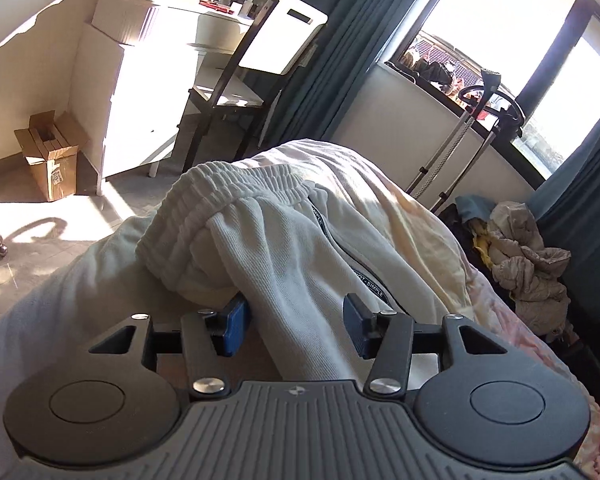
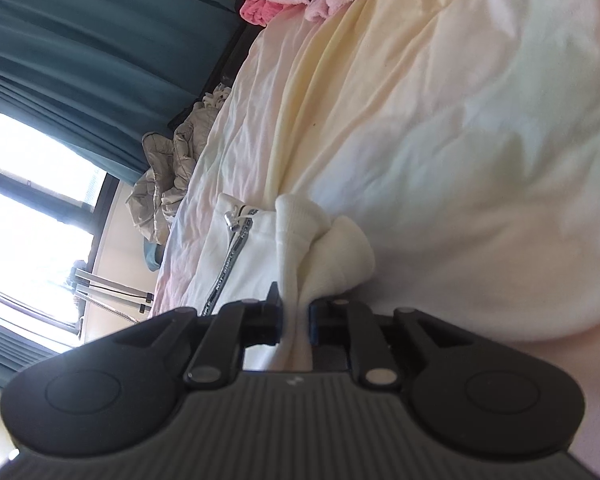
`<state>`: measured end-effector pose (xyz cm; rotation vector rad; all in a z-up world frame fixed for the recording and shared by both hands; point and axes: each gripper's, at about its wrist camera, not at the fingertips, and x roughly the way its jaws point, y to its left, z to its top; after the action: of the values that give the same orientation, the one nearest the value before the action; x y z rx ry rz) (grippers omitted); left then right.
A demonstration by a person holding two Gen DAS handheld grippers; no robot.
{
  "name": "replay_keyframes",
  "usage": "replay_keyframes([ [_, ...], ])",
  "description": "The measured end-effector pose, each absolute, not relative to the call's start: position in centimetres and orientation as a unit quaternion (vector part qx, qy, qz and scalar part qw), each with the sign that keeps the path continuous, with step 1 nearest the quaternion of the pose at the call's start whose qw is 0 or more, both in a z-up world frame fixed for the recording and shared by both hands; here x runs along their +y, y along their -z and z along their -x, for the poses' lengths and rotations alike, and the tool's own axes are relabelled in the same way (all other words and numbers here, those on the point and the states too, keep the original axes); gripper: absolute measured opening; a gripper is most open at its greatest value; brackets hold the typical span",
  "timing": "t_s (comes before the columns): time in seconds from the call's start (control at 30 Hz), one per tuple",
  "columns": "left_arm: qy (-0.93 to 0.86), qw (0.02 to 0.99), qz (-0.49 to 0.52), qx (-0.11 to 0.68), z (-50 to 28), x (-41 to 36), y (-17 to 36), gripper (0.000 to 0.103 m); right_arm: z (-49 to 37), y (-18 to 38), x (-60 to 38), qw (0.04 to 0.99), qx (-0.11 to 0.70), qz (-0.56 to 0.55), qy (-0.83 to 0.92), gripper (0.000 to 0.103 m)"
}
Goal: Fold clothes
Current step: 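Lift both ribbed cuffs with the right tool and carry them toward the waistband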
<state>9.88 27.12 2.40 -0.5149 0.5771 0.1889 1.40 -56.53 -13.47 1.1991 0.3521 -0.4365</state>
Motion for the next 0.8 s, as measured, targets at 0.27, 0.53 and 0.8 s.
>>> replay_keyframes([
  [0.27, -0.030, 0.958, 0.145, 0.246, -6.2, 20.9, -6.1, 0.078, -1.7, 15.1, -57.8, 0.781, 0.159, -0.582, 0.162, 0.034],
  [0.53, 0.021, 0.965, 0.091, 0.247, -8.0, 11.8, -3.8, 0.082, -3.9, 14.3, -57.1, 0.826, 0.176, -0.512, 0.155, 0.038],
  [0.8, 0.033, 0.960, 0.012, 0.277, -11.0, 4.6, 0.7, 0.082, -5.2, 14.5, -57.0, 0.844, 0.166, -0.478, 0.179, 0.035],
])
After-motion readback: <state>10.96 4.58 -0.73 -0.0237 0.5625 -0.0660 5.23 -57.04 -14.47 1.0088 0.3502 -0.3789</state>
